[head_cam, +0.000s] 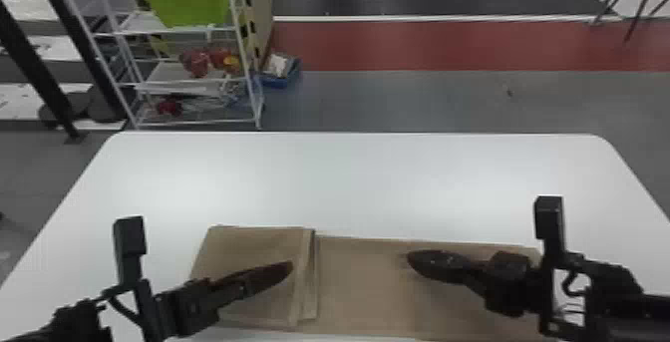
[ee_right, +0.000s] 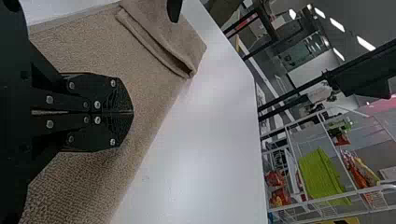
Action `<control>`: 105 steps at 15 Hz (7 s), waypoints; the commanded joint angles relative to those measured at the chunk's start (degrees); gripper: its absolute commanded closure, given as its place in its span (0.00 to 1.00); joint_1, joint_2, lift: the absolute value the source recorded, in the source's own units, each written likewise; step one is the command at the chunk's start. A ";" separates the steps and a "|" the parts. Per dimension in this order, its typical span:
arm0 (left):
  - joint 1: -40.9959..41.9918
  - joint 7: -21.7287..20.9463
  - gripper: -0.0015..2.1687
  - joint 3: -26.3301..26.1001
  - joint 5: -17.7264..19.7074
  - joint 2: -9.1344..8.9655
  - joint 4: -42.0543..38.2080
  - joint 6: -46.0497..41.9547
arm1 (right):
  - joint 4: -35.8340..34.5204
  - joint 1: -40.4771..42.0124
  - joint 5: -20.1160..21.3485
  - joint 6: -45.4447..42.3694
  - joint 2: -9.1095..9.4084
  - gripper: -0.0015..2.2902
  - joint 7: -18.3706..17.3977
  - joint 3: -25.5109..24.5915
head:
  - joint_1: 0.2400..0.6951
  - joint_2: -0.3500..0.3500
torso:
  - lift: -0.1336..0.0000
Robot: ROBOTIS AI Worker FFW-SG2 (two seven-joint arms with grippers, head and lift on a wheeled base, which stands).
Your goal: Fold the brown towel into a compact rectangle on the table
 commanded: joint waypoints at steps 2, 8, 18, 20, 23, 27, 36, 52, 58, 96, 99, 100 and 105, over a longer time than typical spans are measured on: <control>-0.73 0.00 0.02 3.02 0.02 -0.15 -0.05 -0.82 | -0.18 0.26 -0.04 -0.13 0.08 0.36 -1.12 0.36 | 1.00 0.57 | 0.09; -2.14 0.17 0.02 4.61 -1.92 -0.15 3.82 -5.74 | -12.04 9.49 -3.11 -3.65 0.08 0.35 -11.23 5.72 | 1.00 0.68 | 0.09; -2.84 0.35 0.02 3.99 -6.22 -0.15 6.81 -13.82 | -4.40 11.34 -3.47 -17.36 0.08 0.20 -30.30 20.84 | 1.00 0.90 | 0.09; -2.58 0.09 0.02 4.17 -6.22 -0.15 7.25 -14.88 | -2.29 10.55 -3.38 -20.17 0.08 0.20 -31.97 22.07 | 1.00 0.94 | 0.09; -2.58 -0.44 0.02 4.78 -5.78 0.00 8.04 -15.76 | -0.79 9.84 -3.90 -20.88 0.08 0.20 -31.97 22.69 | 1.00 0.97 | 0.09; -2.58 -0.79 0.02 4.34 -5.26 0.35 9.44 -17.87 | 1.14 7.65 -5.66 -17.01 0.08 0.21 -31.97 23.39 | 1.00 1.00 | 0.09; -2.84 -1.14 0.02 4.25 -4.73 0.70 10.15 -18.04 | 2.28 5.45 -10.15 -13.14 0.08 0.21 -31.88 25.76 | 1.00 1.00 | 0.09; -3.37 -1.14 0.02 3.55 -4.03 1.23 11.73 -18.92 | -0.53 5.36 -11.11 -7.16 0.08 0.21 -33.38 25.32 | 1.00 1.00 | 0.09; -3.10 -1.50 0.02 3.90 -3.85 1.32 11.90 -18.92 | 2.64 2.64 -11.29 -7.34 0.08 0.29 -34.52 26.82 | 1.00 1.00 | 0.09; -2.58 -2.81 0.02 4.78 -2.27 1.67 11.99 -18.57 | 1.23 2.20 -8.74 -3.65 0.08 0.41 -38.12 30.86 | 1.00 1.00 | 0.09; -2.58 -2.90 0.02 4.78 -2.27 1.76 11.99 -18.57 | -0.53 3.78 -9.53 -4.88 0.08 0.57 -37.51 30.51 | 1.00 1.00 | 0.09; -2.58 -2.90 0.02 4.61 -2.27 1.76 11.99 -18.57 | -1.41 4.48 -9.62 -5.41 0.08 0.57 -37.42 30.42 | 1.00 1.00 | 0.09; -2.58 -2.81 0.02 4.25 -2.27 1.67 11.73 -18.39 | -6.07 6.86 -10.67 -5.41 0.08 0.57 -37.16 30.42 | 1.00 1.00 | 0.09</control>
